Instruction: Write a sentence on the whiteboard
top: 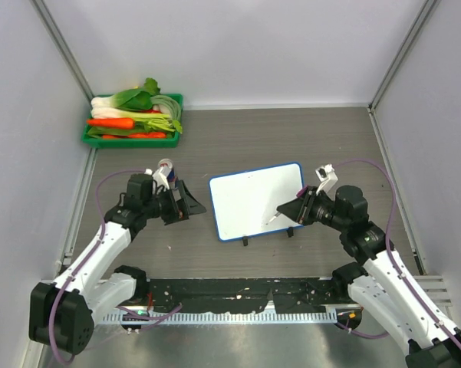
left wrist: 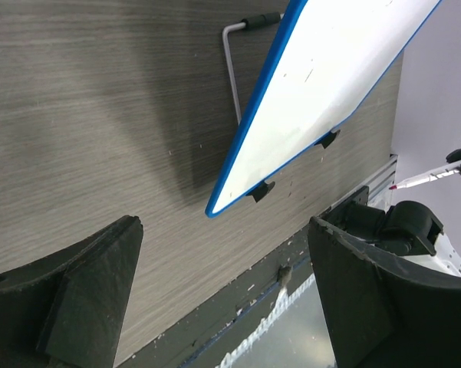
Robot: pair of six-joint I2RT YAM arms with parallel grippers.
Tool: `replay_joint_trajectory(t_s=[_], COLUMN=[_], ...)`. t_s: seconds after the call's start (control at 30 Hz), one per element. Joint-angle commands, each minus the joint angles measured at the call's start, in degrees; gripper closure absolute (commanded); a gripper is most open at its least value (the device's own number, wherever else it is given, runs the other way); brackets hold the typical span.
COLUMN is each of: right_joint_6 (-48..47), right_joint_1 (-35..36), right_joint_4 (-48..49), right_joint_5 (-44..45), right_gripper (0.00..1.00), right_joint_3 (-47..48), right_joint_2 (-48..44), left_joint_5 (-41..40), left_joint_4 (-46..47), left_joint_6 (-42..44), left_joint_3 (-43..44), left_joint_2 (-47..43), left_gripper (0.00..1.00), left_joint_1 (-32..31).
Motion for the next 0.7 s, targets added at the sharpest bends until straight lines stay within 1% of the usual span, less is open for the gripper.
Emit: replay_joint_trajectory(t_s=[0.0, 0.1, 0.2, 0.33, 0.37, 0.4, 0.53, 0.67], right_joint_6=[-2.39, -2.40, -1.96, -1.26, -1.43, -1.43, -0.91, -1.34], right_joint_1=[0.26, 0.17, 0.17, 0.17, 0.26, 0.26, 0.17, 0.26], right_joint_4=[1.58, 4.29, 6.94, 14.04, 14.15, 16.93, 20.21, 20.39], right_joint_5=[1.17, 1.78, 2.14, 1.52, 1.35, 1.08, -2.78, -2.70], right_gripper=[0.99, 0.99, 0.99, 0.99, 0.99, 0.99, 0.99, 0.99], right_joint_3=[-0.69, -1.74, -1.92, -3.41, -3.59, -3.67, -2.98, -1.75], right_joint_2=[-2.35, -1.30, 2.29, 6.69, 7.40, 8.97, 12.49, 12.51], left_joint_5=[-0.03, 0.59, 0.41, 0.32, 0.33, 0.33, -2.30, -3.63], left_joint_4=[5.92, 5.92, 6.01, 6.19, 6.19, 6.27, 5.66, 4.08], left_joint_6=[2.14, 2.15, 1.62, 1.44, 1.44, 1.62, 2.06, 2.67], left_joint_3=[1.24, 1.16, -0.60, -1.22, -1.13, -1.13, -1.31, -0.52], left_joint_2=[2.03, 2.30, 0.90, -0.25, -0.34, -0.60, -1.39, -1.83], left_gripper=[0.08, 0.07, 0.06, 0.06, 0.06, 0.05, 0.06, 0.06], left_joint_1=[0.08, 0.08, 0.17, 0.08, 0.17, 0.17, 0.17, 0.08])
